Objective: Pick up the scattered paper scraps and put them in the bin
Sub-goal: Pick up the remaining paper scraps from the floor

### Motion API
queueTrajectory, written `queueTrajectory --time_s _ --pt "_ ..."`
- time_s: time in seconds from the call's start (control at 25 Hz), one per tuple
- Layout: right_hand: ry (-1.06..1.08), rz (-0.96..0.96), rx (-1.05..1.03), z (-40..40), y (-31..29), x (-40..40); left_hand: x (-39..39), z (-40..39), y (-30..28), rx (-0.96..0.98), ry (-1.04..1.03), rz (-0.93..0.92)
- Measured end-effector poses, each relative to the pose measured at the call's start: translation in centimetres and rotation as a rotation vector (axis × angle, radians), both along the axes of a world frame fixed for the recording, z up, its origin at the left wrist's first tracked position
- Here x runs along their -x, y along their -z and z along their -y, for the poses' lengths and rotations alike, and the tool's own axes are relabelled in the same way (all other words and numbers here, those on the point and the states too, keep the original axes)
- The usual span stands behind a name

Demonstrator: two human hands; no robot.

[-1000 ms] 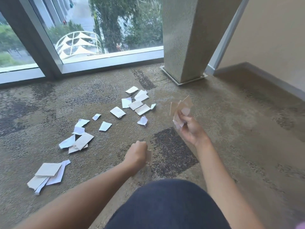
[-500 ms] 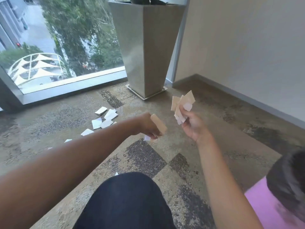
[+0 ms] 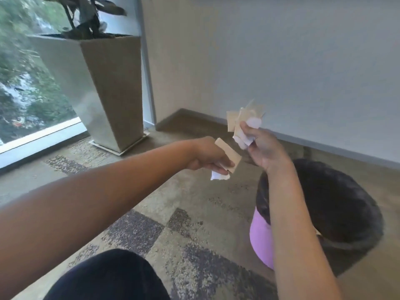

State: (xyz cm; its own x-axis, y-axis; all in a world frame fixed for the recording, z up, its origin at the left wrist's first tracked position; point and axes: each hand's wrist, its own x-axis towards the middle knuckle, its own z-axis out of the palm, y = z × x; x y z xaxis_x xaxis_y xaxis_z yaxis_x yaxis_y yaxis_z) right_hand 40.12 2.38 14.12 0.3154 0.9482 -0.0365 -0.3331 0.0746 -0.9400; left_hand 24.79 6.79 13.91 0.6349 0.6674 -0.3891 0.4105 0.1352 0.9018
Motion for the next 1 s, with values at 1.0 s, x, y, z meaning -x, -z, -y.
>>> queueTrajectory --time_s 1.0 --pt "0.218 1.042 0.747 1.5 4.3 -10.0 -4.5 -1.3 -1.4 -0.197 0.045 -0.148"
